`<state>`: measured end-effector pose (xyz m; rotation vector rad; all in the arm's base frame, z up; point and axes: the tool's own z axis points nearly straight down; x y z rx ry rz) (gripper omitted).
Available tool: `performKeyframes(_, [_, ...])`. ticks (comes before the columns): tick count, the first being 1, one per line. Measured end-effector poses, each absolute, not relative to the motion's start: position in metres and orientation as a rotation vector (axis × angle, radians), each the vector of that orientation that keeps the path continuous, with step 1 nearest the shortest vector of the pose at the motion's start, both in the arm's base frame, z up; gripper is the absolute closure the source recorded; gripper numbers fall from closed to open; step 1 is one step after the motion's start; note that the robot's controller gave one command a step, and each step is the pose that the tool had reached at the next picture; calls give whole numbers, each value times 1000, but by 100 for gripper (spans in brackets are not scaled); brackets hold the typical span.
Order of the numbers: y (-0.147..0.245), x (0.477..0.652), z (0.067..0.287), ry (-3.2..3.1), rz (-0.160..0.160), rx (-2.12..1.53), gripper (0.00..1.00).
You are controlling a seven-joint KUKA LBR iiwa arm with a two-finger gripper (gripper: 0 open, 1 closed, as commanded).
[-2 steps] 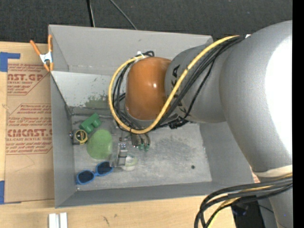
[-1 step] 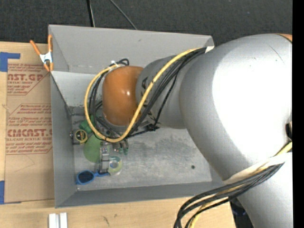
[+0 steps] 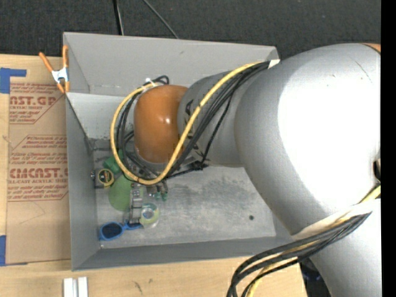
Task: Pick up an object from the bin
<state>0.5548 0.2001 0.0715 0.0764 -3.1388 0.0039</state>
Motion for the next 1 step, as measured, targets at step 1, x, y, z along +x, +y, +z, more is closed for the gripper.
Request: performKeyframes(1, [199, 559, 249, -3147, -4, 194, 100])
